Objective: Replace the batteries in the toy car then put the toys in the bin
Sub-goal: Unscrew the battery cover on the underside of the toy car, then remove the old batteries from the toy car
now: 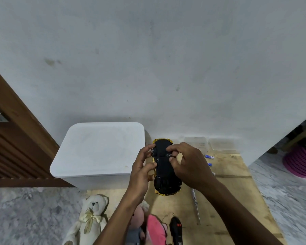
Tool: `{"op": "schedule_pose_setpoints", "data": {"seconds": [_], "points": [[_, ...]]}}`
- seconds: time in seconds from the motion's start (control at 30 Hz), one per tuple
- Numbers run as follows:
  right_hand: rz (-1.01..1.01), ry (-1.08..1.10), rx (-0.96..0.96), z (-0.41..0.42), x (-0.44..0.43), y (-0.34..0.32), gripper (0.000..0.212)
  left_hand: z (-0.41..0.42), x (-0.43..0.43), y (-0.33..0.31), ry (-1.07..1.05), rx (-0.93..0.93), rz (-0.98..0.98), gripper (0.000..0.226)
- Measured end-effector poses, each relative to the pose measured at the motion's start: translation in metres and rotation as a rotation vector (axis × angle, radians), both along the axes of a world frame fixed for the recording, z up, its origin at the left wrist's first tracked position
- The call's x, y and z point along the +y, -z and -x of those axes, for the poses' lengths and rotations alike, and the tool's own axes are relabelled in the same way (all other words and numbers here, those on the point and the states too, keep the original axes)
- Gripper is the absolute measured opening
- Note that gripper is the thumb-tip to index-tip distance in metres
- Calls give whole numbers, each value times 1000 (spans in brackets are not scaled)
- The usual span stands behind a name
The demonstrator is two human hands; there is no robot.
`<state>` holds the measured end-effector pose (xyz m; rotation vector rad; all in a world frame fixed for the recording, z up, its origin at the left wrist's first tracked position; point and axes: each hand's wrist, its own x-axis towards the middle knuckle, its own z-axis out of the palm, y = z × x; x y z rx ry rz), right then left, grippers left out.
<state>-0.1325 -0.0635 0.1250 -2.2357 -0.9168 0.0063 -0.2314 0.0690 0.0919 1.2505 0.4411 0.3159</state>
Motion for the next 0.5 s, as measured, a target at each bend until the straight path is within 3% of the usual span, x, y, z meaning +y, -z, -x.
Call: {"op": "schedule_pose_setpoints", "data": {"seconds": [0.33,0.4,0.5], "points": [[117,-158,125,-11,-7,-14,25,-2,3,0,-14,13,30,56],[52,-164,169,-16,-8,-17,23,-3,3,0,-11,14,37,55],[-258,-33,344,-34,-14,-20,24,-6,4,-2,-20,14,48,54]]}}
